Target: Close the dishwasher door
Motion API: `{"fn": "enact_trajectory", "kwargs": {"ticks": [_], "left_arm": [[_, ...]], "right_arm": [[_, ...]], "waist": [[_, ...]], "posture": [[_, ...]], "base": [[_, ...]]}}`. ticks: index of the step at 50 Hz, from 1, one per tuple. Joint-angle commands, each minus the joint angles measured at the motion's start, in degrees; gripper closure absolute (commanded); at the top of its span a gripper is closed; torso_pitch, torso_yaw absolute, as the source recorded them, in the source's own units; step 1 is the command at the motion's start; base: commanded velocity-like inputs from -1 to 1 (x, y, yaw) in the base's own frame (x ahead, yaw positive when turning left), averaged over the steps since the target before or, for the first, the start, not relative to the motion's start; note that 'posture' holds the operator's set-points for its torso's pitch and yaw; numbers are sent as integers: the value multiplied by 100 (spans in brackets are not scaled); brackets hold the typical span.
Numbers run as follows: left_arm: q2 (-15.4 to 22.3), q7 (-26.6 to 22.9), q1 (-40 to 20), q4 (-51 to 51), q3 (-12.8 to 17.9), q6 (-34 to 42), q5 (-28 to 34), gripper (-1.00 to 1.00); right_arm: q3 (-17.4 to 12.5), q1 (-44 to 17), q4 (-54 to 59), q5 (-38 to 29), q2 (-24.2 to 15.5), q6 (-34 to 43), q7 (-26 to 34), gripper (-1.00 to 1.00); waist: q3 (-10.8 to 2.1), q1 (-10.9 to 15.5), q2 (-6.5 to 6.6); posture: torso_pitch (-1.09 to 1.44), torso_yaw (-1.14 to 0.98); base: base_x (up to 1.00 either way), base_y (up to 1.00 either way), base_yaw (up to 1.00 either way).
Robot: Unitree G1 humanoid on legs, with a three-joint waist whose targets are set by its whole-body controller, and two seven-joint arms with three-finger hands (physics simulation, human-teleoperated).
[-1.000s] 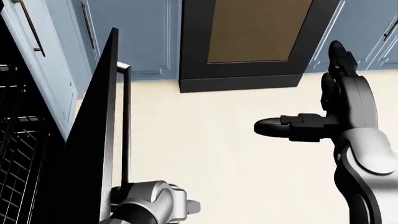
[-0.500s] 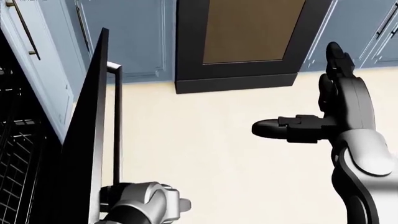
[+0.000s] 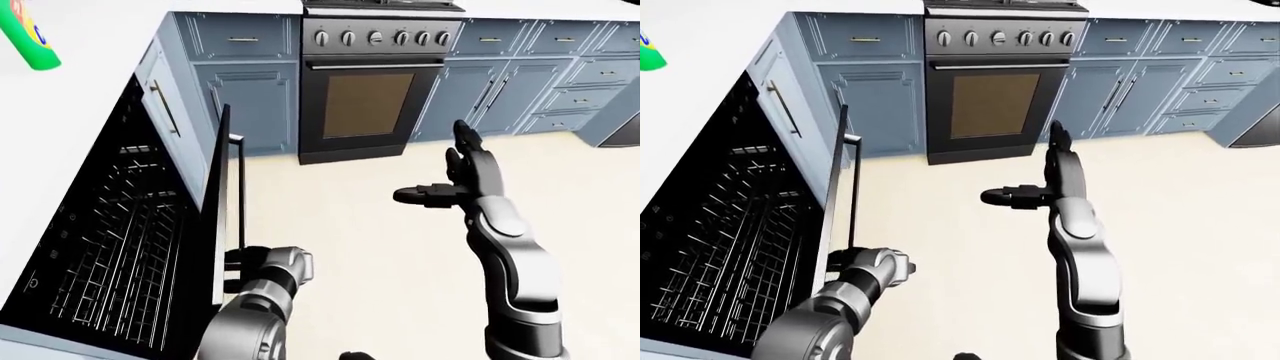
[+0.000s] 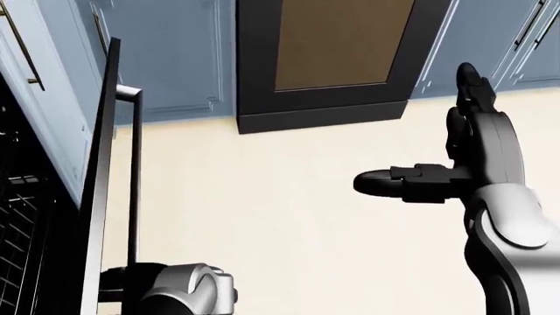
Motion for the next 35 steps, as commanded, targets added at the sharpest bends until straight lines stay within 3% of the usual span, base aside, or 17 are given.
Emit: {"fn": "enact_trajectory", "kwargs": {"ticks": [1, 10, 21, 35], "left_arm": [[212, 255, -51, -26, -6, 84, 144, -100], [385, 146, 120, -72, -25, 40, 171, -100], [531, 571, 198, 11, 51, -12, 271, -100], [701, 222, 250, -110, 38, 21, 203, -100]], "right_arm": [[-54, -122, -195, -27, -56, -214, -19, -100], [-9, -127, -227, -45, -15, -175, -43, -100], [-25, -135, -258, -38, -20, -131, -44, -100], [-23, -148, -159, -47, -24, -209, -34, -100]], "waist": [[-148, 73, 27], [-156, 60, 56], [-182, 38, 101], [-177, 63, 144]], "posture": [[73, 0], [73, 0], [73, 0], [73, 0]], "base": [[0, 0, 0], [0, 0, 0], [0, 0, 0], [0, 0, 0]]}}
